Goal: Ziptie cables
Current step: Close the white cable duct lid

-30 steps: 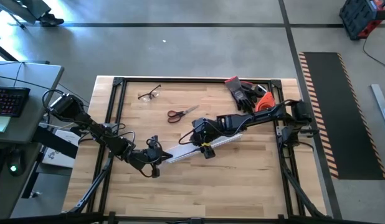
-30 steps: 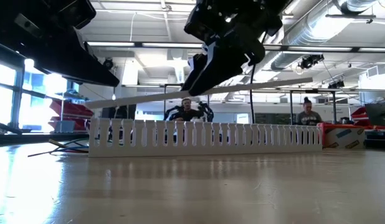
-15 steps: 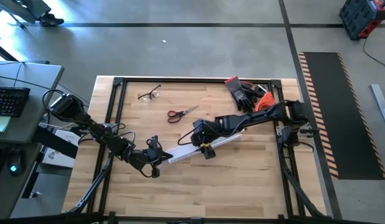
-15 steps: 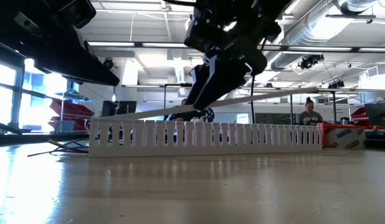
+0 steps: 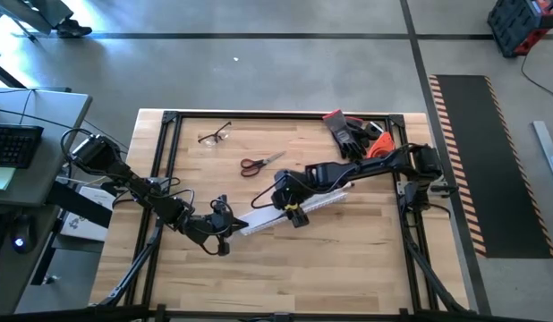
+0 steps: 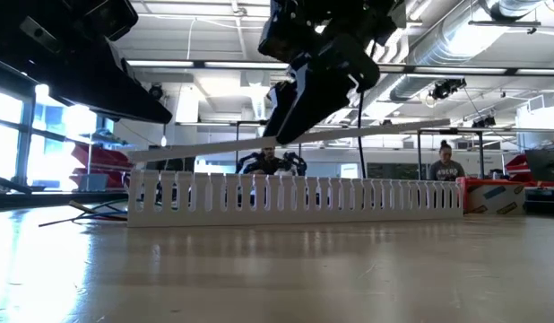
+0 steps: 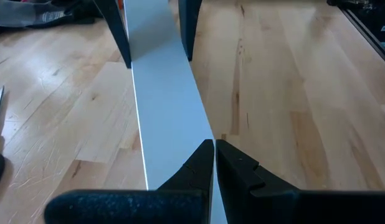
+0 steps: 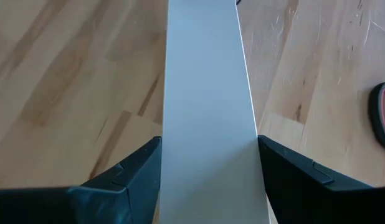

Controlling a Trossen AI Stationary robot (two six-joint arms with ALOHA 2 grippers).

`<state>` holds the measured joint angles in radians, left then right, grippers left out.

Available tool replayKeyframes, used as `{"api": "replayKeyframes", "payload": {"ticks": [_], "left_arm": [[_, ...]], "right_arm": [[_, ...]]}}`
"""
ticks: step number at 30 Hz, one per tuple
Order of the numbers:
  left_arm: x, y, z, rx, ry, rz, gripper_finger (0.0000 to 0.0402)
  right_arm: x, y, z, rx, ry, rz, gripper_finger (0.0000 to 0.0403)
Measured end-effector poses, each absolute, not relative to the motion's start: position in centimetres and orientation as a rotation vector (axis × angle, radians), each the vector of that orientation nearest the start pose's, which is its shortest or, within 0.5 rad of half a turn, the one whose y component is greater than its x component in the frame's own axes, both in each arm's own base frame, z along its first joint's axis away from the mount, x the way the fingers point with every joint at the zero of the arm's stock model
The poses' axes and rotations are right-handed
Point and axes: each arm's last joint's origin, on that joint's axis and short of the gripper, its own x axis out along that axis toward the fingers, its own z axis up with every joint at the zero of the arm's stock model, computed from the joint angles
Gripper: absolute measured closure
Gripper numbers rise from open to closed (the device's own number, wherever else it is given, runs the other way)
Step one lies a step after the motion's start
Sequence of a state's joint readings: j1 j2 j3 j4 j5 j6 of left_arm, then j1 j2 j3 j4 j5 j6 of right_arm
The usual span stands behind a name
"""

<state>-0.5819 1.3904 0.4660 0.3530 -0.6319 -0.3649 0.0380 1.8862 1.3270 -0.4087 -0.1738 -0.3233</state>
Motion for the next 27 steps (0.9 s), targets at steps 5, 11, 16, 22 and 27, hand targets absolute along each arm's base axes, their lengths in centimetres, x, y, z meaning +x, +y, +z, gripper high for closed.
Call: {"api": "replayKeyframes", "payload": {"ticks": [5, 11, 16, 22, 27], "left_arm": [[21.40, -12.04, 15.47, -0.034, 0.448, 0.131, 0.0402], [21.41, -12.04, 15.50, -0.036, 0.446, 0.131, 0.0402], [21.41, -12.05, 15.51, -0.037, 0.445, 0.130, 0.0402], [21.43, -12.06, 15.53, -0.039, 0.442, 0.130, 0.0402], [21.42, -12.06, 15.53, -0.039, 0.442, 0.130, 0.0402]], "right_arm": [[39.51, 2.01, 20.27, -0.219, 0.965, 0.355, 0.0184], [39.41, 2.02, 20.16, -0.194, 0.975, 0.352, 0.0184], [39.42, 2.00, 20.16, -0.188, 0.975, 0.348, 0.0184], [39.39, 2.00, 20.13, -0.187, 0.978, 0.348, 0.0184], [39.58, 2.01, 19.42, -0.180, 0.996, 0.350, 0.0184]]}}
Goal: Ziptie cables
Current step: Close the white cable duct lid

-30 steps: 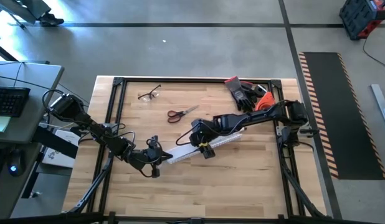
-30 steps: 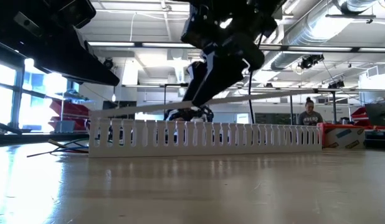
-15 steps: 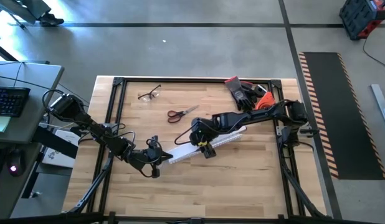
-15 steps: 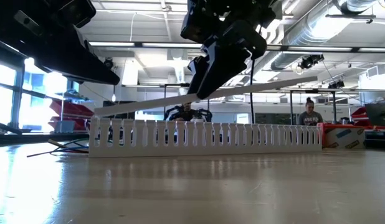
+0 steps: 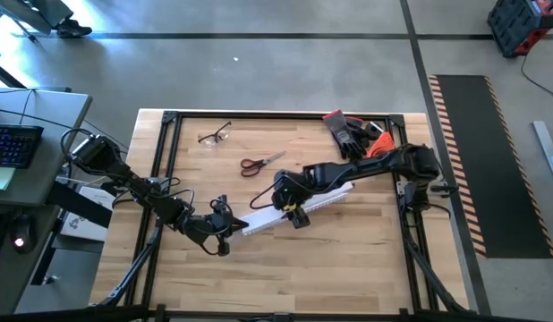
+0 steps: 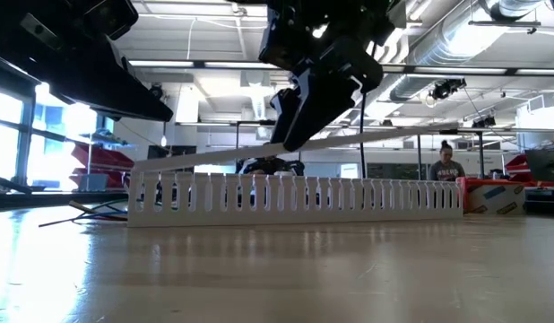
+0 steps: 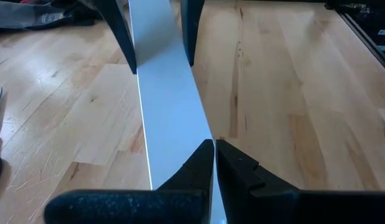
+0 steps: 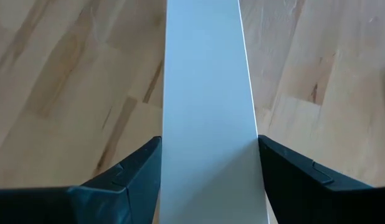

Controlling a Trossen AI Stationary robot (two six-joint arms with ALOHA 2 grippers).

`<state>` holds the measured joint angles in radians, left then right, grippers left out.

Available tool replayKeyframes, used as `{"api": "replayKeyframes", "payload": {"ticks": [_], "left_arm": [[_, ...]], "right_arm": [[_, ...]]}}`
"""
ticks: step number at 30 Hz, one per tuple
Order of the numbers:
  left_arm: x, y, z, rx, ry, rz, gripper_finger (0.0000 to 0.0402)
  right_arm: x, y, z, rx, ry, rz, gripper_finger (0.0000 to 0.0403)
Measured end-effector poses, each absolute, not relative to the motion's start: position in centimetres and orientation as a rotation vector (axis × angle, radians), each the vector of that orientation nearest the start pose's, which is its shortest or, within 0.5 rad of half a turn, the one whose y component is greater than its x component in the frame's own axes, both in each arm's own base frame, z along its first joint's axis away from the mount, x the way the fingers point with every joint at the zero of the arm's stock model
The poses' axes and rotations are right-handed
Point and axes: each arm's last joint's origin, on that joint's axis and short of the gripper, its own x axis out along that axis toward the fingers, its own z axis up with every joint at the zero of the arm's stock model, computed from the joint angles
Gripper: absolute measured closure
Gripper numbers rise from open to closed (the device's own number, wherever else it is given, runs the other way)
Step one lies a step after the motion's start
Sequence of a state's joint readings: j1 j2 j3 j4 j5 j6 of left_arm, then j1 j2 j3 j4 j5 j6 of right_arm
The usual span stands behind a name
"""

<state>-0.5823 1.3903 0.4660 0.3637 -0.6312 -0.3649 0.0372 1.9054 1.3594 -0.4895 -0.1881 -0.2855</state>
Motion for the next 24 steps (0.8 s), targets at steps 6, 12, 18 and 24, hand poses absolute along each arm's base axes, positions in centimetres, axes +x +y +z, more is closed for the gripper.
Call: {"api": "replayKeyframes", "payload": {"ticks": [6, 12, 18, 24], "left_arm": [[21.4, -12.1, 15.5, -0.039, 0.442, 0.130, 0.0402], [21.4, -12.1, 15.4, -0.036, 0.445, 0.131, 0.0402], [21.8, -12.0, 14.4, -0.036, 0.489, 0.127, 0.0402], [22.1, -11.7, 13.2, -0.037, 0.529, 0.156, 0.0402]], "right_arm": [[39.8, 2.0, 18.6, -0.179, 1.019, 0.354, 0.0190], [39.9, 2.0, 18.9, -0.180, 1.013, 0.355, 0.0197], [39.9, 2.0, 19.0, -0.177, 1.010, 0.361, 0.0197], [39.9, 2.1, 19.0, -0.178, 1.011, 0.362, 0.0197]]}}
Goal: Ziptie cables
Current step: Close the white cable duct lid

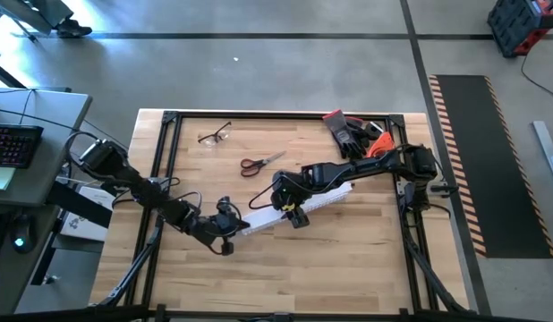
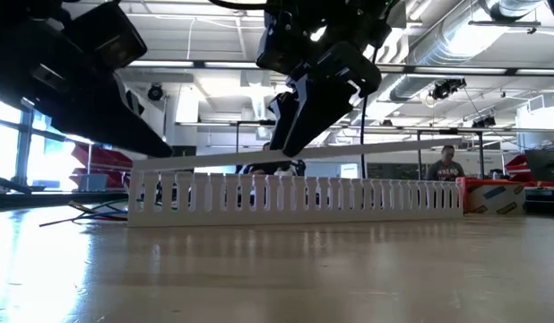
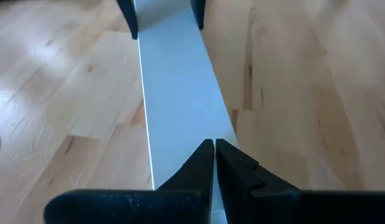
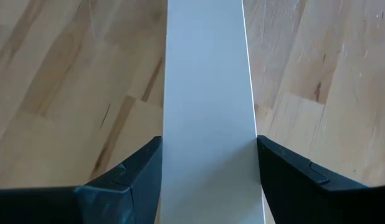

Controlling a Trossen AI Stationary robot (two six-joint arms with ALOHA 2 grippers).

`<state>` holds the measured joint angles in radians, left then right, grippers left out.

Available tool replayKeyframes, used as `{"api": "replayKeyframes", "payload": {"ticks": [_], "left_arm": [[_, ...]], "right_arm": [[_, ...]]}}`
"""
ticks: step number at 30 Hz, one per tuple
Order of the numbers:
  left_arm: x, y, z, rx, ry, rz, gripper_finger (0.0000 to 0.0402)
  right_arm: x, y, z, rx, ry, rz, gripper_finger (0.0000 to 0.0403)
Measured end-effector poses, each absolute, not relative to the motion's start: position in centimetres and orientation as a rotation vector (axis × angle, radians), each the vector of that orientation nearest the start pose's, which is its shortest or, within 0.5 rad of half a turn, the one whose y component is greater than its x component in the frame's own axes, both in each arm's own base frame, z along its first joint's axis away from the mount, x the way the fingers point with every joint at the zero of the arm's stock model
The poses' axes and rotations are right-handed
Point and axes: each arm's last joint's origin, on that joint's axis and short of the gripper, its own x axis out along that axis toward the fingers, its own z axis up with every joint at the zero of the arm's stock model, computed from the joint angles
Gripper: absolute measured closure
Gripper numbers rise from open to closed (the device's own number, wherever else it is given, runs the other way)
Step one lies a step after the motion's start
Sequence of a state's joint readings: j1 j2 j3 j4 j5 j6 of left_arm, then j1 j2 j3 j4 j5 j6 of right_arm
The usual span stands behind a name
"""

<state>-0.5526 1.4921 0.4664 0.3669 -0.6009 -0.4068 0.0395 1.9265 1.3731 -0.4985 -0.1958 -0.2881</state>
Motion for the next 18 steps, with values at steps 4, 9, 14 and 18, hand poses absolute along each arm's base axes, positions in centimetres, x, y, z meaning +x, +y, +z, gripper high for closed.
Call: {"api": "replayKeyframes", "payload": {"ticks": [4, 9, 14, 18], "left_arm": [[22.24, -11.74, 12.90, -0.049, 0.539, 0.157, 0.0402], [22.19, -11.73, 12.77, -0.048, 0.552, 0.152, 0.0402], [22.18, -11.72, 12.76, -0.047, 0.553, 0.153, 0.0402], [22.19, -11.73, 12.78, -0.048, 0.551, 0.153, 0.0402]], "right_arm": [[39.90, 2.14, 18.97, -0.178, 1.011, 0.363, 0.0198], [40.05, 2.18, 19.09, -0.177, 0.992, 0.367, 0.0286], [40.13, 2.17, 19.13, -0.181, 0.984, 0.361, 0.0318], [40.14, 2.06, 19.12, -0.205, 0.989, 0.330, 0.0332]]}}
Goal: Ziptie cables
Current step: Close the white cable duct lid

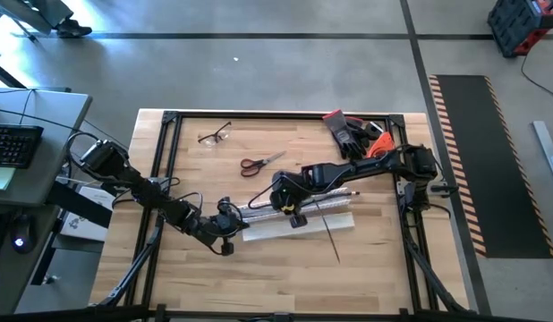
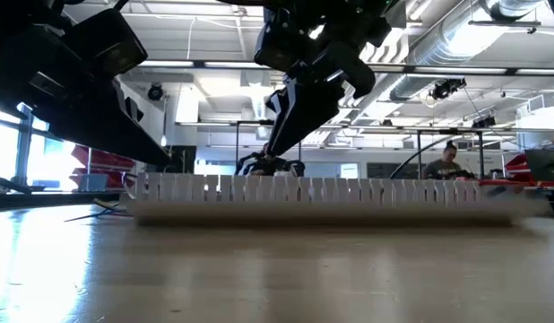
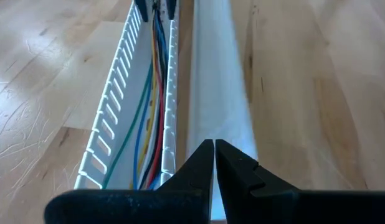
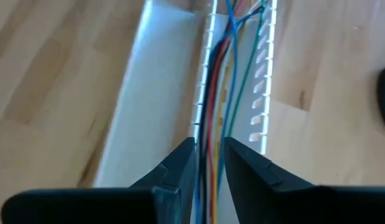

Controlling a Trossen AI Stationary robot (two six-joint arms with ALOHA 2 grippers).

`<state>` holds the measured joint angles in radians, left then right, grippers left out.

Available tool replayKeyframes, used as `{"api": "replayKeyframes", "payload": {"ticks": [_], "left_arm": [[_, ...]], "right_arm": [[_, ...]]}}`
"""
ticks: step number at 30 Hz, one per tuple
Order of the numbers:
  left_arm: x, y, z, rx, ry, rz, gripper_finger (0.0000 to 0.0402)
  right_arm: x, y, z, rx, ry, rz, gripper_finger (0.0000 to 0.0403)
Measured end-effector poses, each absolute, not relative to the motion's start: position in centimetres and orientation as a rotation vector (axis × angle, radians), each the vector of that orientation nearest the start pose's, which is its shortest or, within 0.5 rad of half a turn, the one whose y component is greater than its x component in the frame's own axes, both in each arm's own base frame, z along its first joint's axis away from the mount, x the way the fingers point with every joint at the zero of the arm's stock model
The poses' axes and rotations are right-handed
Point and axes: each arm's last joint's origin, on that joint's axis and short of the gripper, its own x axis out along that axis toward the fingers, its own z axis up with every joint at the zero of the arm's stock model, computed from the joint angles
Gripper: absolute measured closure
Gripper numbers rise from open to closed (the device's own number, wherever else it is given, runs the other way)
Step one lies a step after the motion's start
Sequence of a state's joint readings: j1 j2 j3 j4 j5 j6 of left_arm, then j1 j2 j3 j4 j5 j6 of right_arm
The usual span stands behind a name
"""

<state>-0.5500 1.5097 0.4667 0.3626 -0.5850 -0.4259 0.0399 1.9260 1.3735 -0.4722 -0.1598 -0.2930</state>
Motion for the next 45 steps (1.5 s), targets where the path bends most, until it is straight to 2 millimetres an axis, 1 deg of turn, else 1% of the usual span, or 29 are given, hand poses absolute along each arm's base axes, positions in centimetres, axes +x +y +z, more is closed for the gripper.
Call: {"api": "replayKeyframes", "payload": {"ticks": [5, 8, 11, 13, 15, 18, 20, 22, 24, 27, 31, 33, 35, 38, 39, 40, 43, 45], "left_arm": [[22.2, -11.7, 12.8, -0.049, 0.550, 0.153, 0.0402], [22.1, -11.9, 12.8, -0.051, 0.554, 0.140, 0.0402], [22.0, -12.3, 12.7, -0.046, 0.570, 0.083, 0.0402], [21.9, -12.5, 12.6, -0.050, 0.582, 0.055, 0.0401], [21.9, -12.7, 12.2, -0.047, 0.592, 0.051, 0.0396], [22.2, -13.1, 11.2, -0.011, 0.605, 0.017, 0.0374], [22.6, -13.4, 10.5, 0.005, 0.604, -0.021, 0.0355], [23.1, -13.6, 9.9, 0.024, 0.601, -0.030, 0.0336], [23.8, -13.8, 9.4, 0.040, 0.608, -0.023, 0.0319], [24.7, -14.0, 8.7, 0.049, 0.627, -0.014, 0.0300], [25.7, -14.3, 8.0, 0.029, 0.651, -0.020, 0.0289], [25.8, -14.2, 7.5, 0.018, 0.681, 0.000, 0.0294], [25.8, -14.2, 7.3, 0.002, 0.704, 0.003, 0.0312], [25.5, -14.6, 7.2, -0.016, 0.721, -0.017, 0.0360], [25.4, -14.9, 7.3, -0.025, 0.721, -0.030, 0.0379], [25.3, -15.3, 7.4, -0.027, 0.723, -0.046, 0.0389], [25.0, -16.6, 8.2, -0.100, 0.726, -0.105, 0.0392], [24.8, -17.4, 9.0, -0.147, 0.716, -0.124, 0.0397]], "right_arm": [[40.2, 2.2, 19.2, -0.227, 0.986, 0.308, 0.0332], [40.1, 3.3, 19.2, -0.225, 0.984, 0.338, 0.0332], [39.9, 5.5, 18.8, -0.178, 0.939, 0.411, 0.0332], [39.7, 7.3, 18.0, -0.152, 0.884, 0.430, 0.0332], [39.2, 9.1, 16.9, -0.138, 0.820, 0.402, 0.0332], [38.2, 10.8, 15.2, -0.133, 0.725, 0.277, 0.0331], [37.6, 11.2, 14.5, -0.106, 0.669, 0.159, 0.0331], [37.2, 11.1, 13.9, -0.051, 0.645, 0.102, 0.0331], [36.9, 11.0, 13.5, 0.002, 0.655, 0.083, 0.0331], [36.8, 11.0, 13.4, 0.072, 0.654, 0.074, 0.0331], [36.6, 11.9, 13.4, 0.104, 0.631, 0.089, 0.0331], [36.5, 12.7, 13.7, 0.106, 0.600, 0.113, 0.0331], [36.3, 13.6, 14.0, 0.105, 0.571, 0.142, 0.0331], [36.0, 15.0, 14.3, 0.103, 0.533, 0.183, 0.0331], [35.9, 15.4, 14.4, 0.097, 0.525, 0.192, 0.0331], [35.8, 15.7, 14.4, 0.091, 0.524, 0.201, 0.0331], [35.5, 16.4, 14.4, 0.093, 0.518, 0.185, 0.0331], [35.4, 16.4, 14.4, 0.114, 0.522, 0.175, 0.0327]]}}
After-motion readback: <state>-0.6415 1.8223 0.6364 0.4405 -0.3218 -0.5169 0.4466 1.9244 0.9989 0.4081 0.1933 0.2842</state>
